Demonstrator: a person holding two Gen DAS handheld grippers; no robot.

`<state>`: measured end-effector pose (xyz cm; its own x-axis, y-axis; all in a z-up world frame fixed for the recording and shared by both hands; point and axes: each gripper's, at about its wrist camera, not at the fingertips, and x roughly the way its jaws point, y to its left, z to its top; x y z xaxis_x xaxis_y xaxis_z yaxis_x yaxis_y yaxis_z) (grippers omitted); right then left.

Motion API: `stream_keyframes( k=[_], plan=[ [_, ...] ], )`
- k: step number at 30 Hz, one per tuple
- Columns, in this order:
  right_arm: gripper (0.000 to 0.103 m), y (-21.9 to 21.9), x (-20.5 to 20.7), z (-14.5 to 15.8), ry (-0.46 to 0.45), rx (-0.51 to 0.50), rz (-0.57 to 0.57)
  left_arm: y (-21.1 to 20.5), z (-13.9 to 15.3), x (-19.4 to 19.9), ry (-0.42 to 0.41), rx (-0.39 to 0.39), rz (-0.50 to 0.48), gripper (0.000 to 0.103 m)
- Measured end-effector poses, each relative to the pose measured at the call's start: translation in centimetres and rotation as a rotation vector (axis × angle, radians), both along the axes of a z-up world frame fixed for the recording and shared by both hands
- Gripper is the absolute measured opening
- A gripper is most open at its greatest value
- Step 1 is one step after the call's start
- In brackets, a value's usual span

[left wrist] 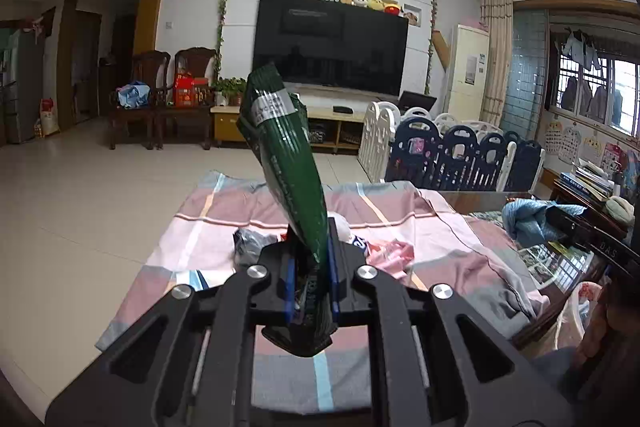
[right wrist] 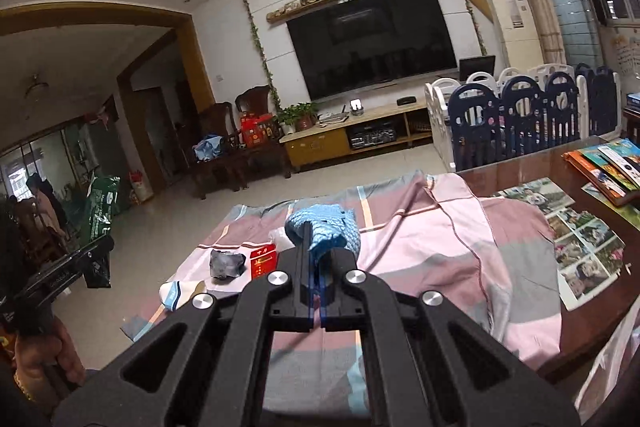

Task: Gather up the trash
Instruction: 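Lift the green snack bag and blue cloth off the table with both tools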

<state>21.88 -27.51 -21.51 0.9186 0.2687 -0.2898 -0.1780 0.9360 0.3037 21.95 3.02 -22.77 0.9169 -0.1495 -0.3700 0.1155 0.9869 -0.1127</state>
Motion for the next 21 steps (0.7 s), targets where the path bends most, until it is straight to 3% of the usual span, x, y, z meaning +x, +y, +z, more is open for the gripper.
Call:
stream_keyframes(
  k=[7,15,21],
  plan=[
    [0.002,1.4,-1.2,-0.3,0.029,-0.076,0.035,-1.0,-0.5,-0.5,0.018,0.037,-0.034,0.016],
    [0.002,1.0,-0.7,-1.1,0.075,-0.073,-0.003,1.3,-1.7,1.6,0.118,-0.065,-0.014,0.018],
    [0.002,0.8,-0.6,-1.5,0.088,-0.061,-0.004,1.1,-1.7,1.6,0.114,-0.043,-0.017,0.018]
  ],
)
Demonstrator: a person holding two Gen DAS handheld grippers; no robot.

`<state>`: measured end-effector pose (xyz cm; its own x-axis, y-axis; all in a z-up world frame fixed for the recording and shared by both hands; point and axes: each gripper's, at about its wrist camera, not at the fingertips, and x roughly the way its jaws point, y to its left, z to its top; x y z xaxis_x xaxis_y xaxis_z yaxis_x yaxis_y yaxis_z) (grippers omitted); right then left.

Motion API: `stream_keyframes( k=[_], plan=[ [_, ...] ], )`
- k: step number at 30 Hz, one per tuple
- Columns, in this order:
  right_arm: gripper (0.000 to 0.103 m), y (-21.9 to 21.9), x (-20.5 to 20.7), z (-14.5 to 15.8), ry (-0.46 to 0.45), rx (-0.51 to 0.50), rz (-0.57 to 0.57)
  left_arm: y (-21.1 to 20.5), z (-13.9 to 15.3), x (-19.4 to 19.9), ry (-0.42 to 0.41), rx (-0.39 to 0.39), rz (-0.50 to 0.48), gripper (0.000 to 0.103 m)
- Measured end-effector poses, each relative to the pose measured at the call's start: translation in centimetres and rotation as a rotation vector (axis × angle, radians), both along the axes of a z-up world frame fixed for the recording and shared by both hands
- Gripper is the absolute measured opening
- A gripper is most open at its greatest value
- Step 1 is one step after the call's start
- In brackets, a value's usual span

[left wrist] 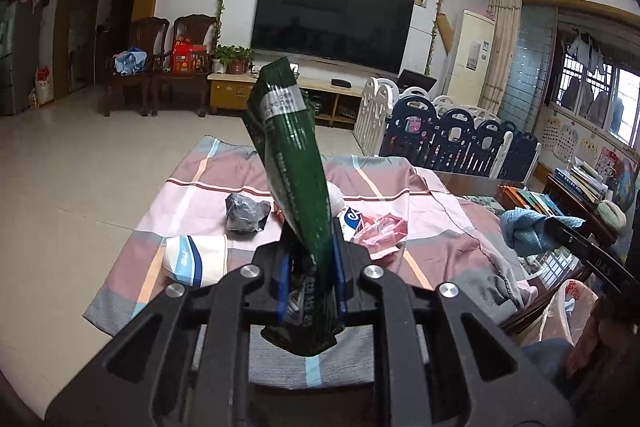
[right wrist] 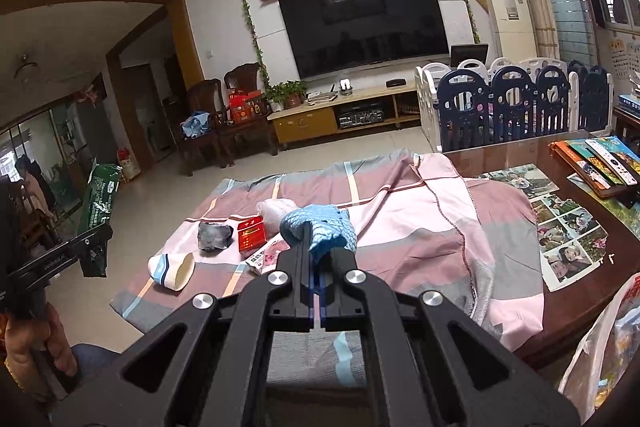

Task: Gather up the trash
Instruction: 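Lift the green snack bag and blue cloth off the table with both tools, then release the blue cloth with the right tool while the left tool drops the green bag into the wastebasket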

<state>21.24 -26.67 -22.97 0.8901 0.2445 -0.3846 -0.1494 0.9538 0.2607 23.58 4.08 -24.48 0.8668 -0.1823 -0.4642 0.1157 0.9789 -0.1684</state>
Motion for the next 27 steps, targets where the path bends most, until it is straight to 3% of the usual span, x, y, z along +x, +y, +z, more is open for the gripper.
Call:
stream_keyframes(
  k=[20,25,27],
  plan=[
    [0.002,0.2,-0.4,0.0,-0.001,0.000,0.006,-0.4,0.0,0.4,0.013,0.019,-0.003,0.019],
    [0.002,-3.9,-3.0,1.2,-0.016,0.096,-0.053,-0.4,-0.1,0.5,0.016,0.026,-0.006,0.019],
    [0.002,-6.3,-4.9,1.8,-0.038,0.076,-0.110,-0.4,-0.1,0.5,0.015,0.025,-0.006,0.019]
  ],
)
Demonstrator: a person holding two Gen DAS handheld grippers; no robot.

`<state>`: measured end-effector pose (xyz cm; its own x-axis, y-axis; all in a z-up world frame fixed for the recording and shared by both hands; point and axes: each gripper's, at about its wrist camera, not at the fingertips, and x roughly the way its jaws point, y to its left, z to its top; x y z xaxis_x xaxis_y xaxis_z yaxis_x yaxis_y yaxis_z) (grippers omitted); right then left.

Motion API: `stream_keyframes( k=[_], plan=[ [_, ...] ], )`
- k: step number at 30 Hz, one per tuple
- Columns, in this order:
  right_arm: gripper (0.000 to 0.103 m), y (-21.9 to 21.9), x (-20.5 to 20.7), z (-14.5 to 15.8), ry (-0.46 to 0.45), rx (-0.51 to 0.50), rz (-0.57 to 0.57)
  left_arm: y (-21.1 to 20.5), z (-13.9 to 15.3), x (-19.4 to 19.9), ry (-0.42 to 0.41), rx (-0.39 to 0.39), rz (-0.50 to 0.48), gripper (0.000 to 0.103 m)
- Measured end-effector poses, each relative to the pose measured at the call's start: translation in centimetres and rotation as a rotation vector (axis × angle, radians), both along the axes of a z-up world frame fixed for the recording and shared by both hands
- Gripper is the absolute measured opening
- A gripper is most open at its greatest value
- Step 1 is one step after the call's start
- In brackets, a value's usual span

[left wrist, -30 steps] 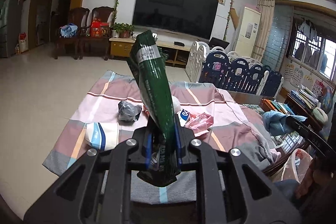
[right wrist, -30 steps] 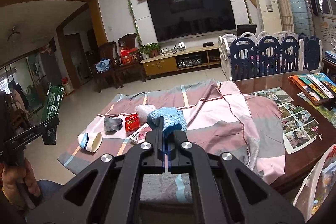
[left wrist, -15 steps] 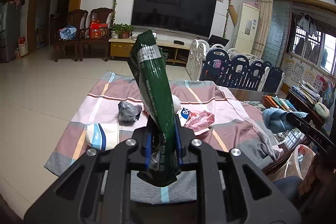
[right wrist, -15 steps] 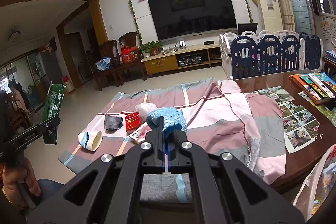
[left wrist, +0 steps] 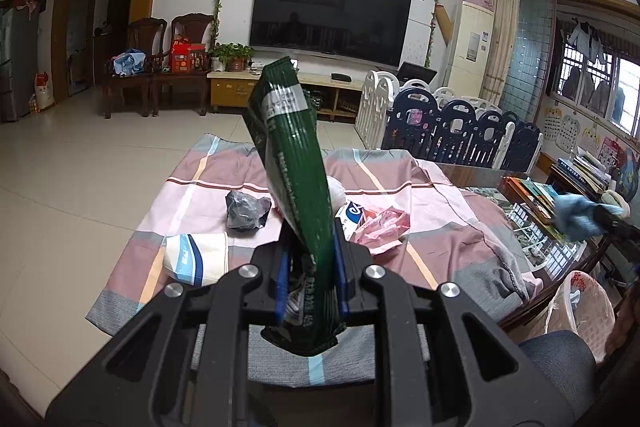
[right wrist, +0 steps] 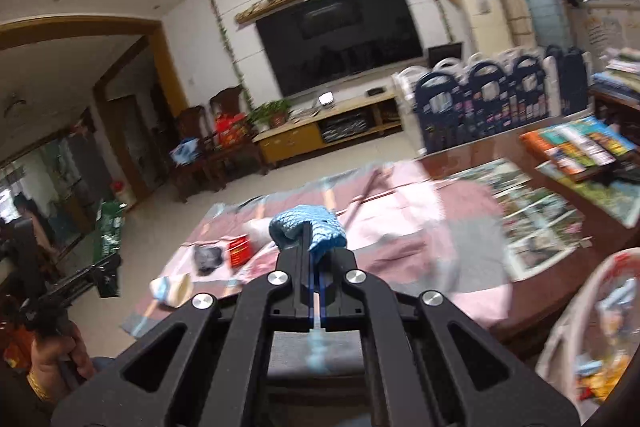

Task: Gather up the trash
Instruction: 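Release the blue cloth with the right tool while the left tool drops the green bag into the wastebasket, then bring both tools back above the table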

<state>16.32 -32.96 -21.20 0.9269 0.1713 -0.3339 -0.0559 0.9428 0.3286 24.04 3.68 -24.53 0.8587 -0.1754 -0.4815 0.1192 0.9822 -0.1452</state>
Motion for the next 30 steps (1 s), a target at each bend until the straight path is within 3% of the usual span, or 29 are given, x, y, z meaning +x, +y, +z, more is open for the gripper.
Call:
stream_keyframes(
  k=[4,9,10,13,14,17,21,24,25,28,30],
  plan=[
    [0.002,-7.1,-4.8,-0.5,0.015,-0.084,-0.179,0.1,0.0,0.1,0.000,-0.009,0.000,0.021],
    [0.003,-15.4,-9.0,-4.7,0.141,-0.135,-0.353,-0.9,-0.1,0.4,0.009,0.004,-0.026,0.019],
    [0.007,-16.9,-9.3,-6.0,0.191,-0.142,-0.369,-1.4,-0.1,0.5,0.014,0.016,-0.041,0.018],
    [0.041,-19.9,-9.9,-9.1,0.323,-0.136,-0.412,-4.2,0.1,0.4,0.031,0.021,-0.121,0.016],
    [0.045,-20.4,-10.5,-9.2,0.323,-0.121,-0.432,-5.5,0.2,0.3,0.040,0.011,-0.162,0.016],
    [0.053,-21.0,-13.0,-6.9,0.225,-0.105,-0.478,-12.6,0.8,-1.0,0.066,0.018,-0.336,0.016],
    [0.062,-22.0,-16.8,-1.0,0.018,-0.027,-0.573,-26.5,1.8,-4.1,0.137,-0.010,-0.694,0.016],
    [0.064,-21.7,-18.7,3.5,-0.109,-0.014,-0.590,-35.3,2.4,-6.5,0.186,-0.028,-0.891,0.017],
    [0.066,-21.5,-19.1,4.7,-0.139,-0.021,-0.590,-37.6,2.5,-7.0,0.199,-0.029,-0.932,0.025],
    [0.075,-20.4,-19.6,7.5,-0.205,-0.033,-0.590,-43.7,1.9,-7.6,0.236,0.011,-0.967,0.082],
    [0.075,-19.6,-19.1,7.8,-0.203,-0.018,-0.548,-44.7,1.3,-7.1,0.230,0.034,-0.932,0.082]
  ],
)
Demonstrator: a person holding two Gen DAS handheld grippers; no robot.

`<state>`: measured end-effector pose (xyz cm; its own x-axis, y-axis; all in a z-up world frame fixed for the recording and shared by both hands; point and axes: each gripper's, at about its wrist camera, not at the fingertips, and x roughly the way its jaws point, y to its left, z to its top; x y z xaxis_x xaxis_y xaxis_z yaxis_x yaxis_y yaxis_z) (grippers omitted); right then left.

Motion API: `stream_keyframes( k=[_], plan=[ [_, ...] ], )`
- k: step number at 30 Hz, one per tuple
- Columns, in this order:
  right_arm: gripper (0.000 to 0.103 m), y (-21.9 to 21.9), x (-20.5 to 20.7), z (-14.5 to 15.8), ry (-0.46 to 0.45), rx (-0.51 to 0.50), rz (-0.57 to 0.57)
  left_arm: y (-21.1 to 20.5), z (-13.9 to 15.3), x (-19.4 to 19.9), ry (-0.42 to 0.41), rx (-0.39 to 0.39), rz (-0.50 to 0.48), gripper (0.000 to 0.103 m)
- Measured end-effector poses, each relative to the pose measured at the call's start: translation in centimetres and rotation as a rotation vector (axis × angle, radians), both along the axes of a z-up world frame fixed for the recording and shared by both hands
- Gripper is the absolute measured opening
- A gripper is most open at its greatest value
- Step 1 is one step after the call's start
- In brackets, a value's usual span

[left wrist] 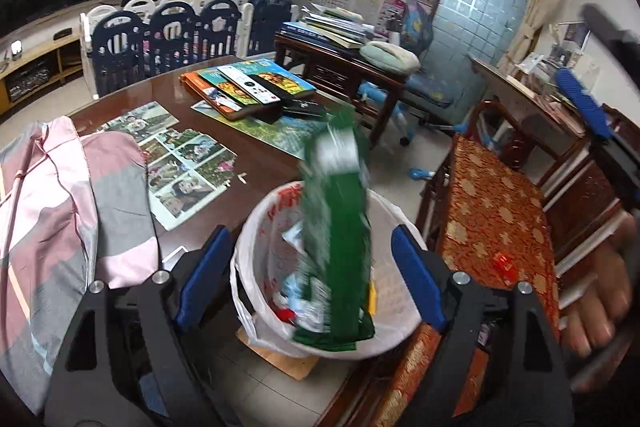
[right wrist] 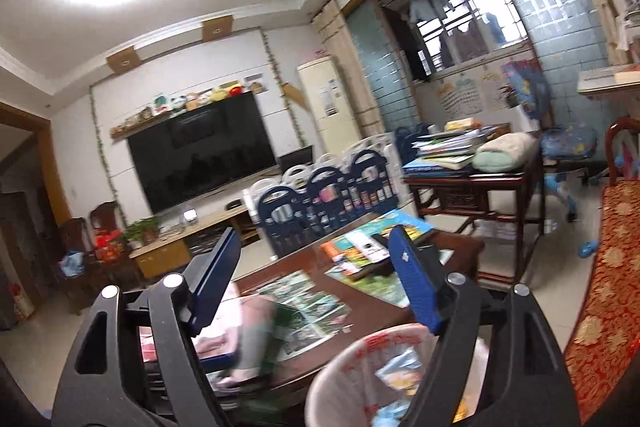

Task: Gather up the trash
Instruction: 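Bring both tools back above the table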

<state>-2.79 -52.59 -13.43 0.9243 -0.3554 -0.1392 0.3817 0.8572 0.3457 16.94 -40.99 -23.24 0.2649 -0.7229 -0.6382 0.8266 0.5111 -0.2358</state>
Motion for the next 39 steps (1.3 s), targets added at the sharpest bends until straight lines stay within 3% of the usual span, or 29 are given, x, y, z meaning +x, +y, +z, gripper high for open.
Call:
stream_keyframes(
  k=[4,7,11,14,18,21,25,29,39],
  plan=[
    [0.075,2.7,2.0,-1.6,0.055,-0.025,0.091,5.3,-0.2,1.8,0.012,-0.019,0.089,0.088],
    [0.075,5.9,5.3,-4.3,0.124,-0.013,0.194,12.3,0.3,2.8,-0.109,-0.012,0.215,0.092],
    [0.075,11.0,10.0,-6.0,0.173,-0.009,0.344,25.1,1.0,4.2,-0.250,0.045,0.482,0.095],
    [0.076,16.3,13.1,-6.1,0.175,-0.038,0.472,33.3,1.4,4.8,-0.285,0.053,0.679,0.097],
    [0.078,23.1,16.6,-6.0,0.149,-0.100,0.604,43.0,1.3,4.2,-0.304,0.004,0.935,0.098],
    [0.078,27.1,17.9,-6.9,0.150,-0.167,0.668,46.0,-0.1,3.5,-0.288,-0.033,1.016,0.099],
    [0.078,29.5,18.8,-7.8,0.243,-0.244,0.711,47.3,-0.5,4.1,-0.233,-0.051,1.054,0.100],
    [0.081,29.9,18.9,-8.1,0.259,-0.231,0.701,46.9,-0.6,4.8,-0.205,-0.028,1.040,0.100],
    [0.081,28.8,19.9,-9.1,0.280,-0.151,0.682,44.7,-0.6,4.2,-0.259,0.034,1.011,0.100]
  ],
)
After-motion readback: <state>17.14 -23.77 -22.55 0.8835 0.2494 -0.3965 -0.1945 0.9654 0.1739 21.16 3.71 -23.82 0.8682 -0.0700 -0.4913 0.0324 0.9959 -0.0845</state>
